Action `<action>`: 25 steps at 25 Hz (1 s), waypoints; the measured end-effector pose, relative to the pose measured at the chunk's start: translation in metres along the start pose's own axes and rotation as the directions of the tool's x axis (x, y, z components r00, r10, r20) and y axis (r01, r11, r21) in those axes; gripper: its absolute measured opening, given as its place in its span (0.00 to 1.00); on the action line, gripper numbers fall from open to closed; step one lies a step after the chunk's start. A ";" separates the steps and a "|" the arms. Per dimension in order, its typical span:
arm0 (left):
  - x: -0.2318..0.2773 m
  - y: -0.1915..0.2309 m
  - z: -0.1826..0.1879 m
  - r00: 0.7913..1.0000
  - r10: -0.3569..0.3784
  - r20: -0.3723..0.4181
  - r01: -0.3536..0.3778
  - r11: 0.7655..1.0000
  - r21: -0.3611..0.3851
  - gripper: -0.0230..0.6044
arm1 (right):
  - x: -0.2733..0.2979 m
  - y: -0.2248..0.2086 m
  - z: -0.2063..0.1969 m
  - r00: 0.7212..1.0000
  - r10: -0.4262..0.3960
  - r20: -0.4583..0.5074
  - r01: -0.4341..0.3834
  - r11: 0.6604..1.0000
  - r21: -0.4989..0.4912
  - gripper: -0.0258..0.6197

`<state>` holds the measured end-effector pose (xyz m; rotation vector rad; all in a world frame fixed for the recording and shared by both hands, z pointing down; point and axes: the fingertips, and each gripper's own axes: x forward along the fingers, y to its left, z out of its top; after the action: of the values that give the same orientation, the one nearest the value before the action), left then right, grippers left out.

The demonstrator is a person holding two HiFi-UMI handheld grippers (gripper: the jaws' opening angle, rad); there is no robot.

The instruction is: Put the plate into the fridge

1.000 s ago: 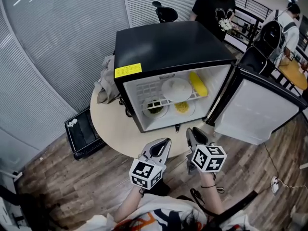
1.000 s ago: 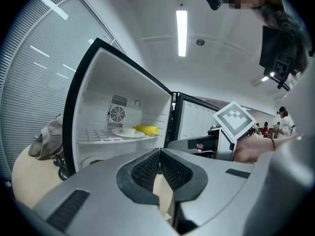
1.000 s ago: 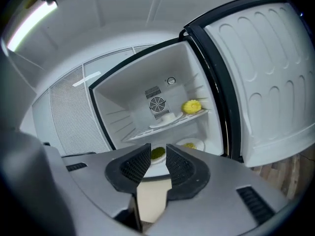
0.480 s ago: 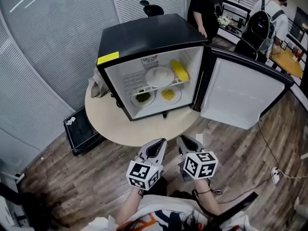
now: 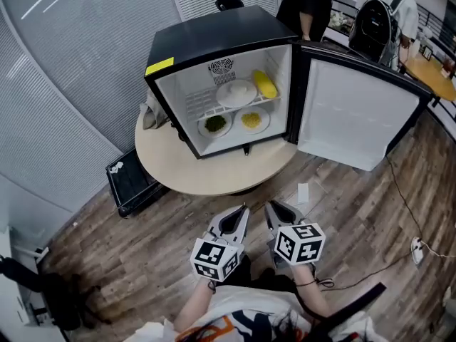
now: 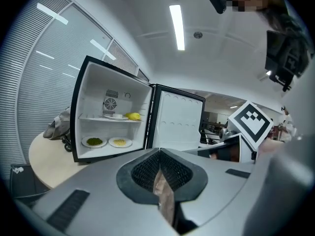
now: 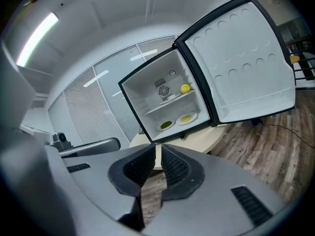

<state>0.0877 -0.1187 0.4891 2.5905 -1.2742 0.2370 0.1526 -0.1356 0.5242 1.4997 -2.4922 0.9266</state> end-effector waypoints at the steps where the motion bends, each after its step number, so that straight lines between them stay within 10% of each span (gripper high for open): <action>1: -0.003 -0.001 -0.001 1.000 0.002 -0.004 -0.002 1.000 0.004 0.06 | -0.002 0.002 -0.003 1.000 0.003 -0.003 -0.003 1.000 0.003 0.11; 25: -0.131 0.047 -0.011 1.000 0.005 0.017 -0.005 1.000 0.023 0.06 | 0.003 0.132 -0.060 0.999 0.036 -0.016 -0.036 0.999 -0.009 0.10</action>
<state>-0.0292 -0.0443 0.4734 2.6150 -1.2913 0.2322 0.0283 -0.0618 0.5145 1.4443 -2.5169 0.9274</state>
